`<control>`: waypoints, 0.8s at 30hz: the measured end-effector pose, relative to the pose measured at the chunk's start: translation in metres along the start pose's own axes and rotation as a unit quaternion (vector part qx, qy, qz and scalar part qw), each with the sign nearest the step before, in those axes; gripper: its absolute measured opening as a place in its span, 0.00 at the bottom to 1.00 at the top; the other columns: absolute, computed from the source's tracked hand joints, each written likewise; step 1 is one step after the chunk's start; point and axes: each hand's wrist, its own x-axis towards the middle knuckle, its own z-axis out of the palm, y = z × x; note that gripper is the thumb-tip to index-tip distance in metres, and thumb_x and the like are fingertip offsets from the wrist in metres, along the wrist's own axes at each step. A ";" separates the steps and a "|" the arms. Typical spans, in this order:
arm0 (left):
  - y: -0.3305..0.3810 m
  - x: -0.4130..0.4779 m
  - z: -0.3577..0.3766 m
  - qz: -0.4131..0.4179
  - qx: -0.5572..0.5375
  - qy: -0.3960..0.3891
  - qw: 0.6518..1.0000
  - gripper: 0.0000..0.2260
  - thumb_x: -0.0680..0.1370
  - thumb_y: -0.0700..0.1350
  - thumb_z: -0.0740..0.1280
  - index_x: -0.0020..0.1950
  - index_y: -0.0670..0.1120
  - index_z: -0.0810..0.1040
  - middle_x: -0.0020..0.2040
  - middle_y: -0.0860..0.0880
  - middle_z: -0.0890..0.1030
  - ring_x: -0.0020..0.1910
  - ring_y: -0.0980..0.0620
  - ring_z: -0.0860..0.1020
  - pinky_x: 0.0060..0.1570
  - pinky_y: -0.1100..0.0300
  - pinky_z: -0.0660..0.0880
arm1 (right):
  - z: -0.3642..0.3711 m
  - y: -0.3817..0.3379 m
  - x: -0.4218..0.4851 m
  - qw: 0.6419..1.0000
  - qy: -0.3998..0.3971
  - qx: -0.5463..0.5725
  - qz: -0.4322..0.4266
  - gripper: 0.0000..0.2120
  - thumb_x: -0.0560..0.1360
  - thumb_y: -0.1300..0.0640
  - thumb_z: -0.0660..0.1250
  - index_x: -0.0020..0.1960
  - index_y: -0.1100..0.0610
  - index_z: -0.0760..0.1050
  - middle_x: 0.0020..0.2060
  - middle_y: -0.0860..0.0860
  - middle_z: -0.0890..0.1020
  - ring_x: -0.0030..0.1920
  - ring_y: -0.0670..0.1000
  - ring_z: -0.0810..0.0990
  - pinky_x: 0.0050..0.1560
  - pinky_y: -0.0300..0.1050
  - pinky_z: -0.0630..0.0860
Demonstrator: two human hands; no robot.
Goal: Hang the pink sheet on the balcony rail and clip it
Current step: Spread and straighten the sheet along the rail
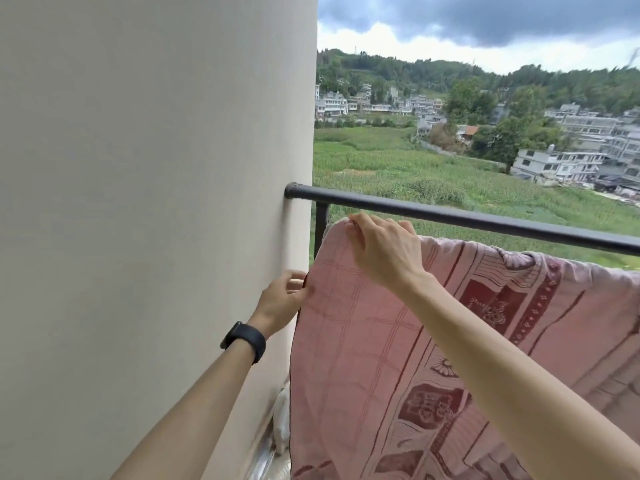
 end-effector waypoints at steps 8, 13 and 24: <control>0.086 0.022 0.010 0.141 -0.012 0.101 0.985 0.12 0.74 0.60 0.72 0.49 0.53 0.83 0.44 0.57 0.85 0.46 0.63 0.81 0.42 0.75 0.73 | -0.016 -0.009 0.023 0.996 -0.028 0.087 0.019 0.13 0.83 0.49 0.59 0.59 0.49 0.80 0.48 0.50 0.86 0.45 0.55 0.83 0.40 0.47 0.75; 0.094 0.023 0.006 0.203 0.020 0.177 0.963 0.08 0.77 0.55 0.70 0.46 0.52 0.83 0.41 0.59 0.84 0.41 0.63 0.81 0.41 0.72 0.75 | -0.014 -0.013 0.024 0.989 0.077 0.123 0.015 0.13 0.82 0.50 0.60 0.55 0.53 0.81 0.48 0.51 0.86 0.46 0.57 0.83 0.41 0.48 0.72; 0.094 0.033 -0.008 0.019 -0.107 0.125 0.986 0.13 0.75 0.45 0.71 0.57 0.48 0.73 0.55 0.47 0.81 0.48 0.50 0.80 0.48 0.56 0.75 | -0.038 0.078 -0.045 0.989 0.020 -0.140 0.048 0.27 0.78 0.32 0.49 0.57 0.50 0.76 0.53 0.53 0.82 0.53 0.55 0.78 0.59 0.55 0.66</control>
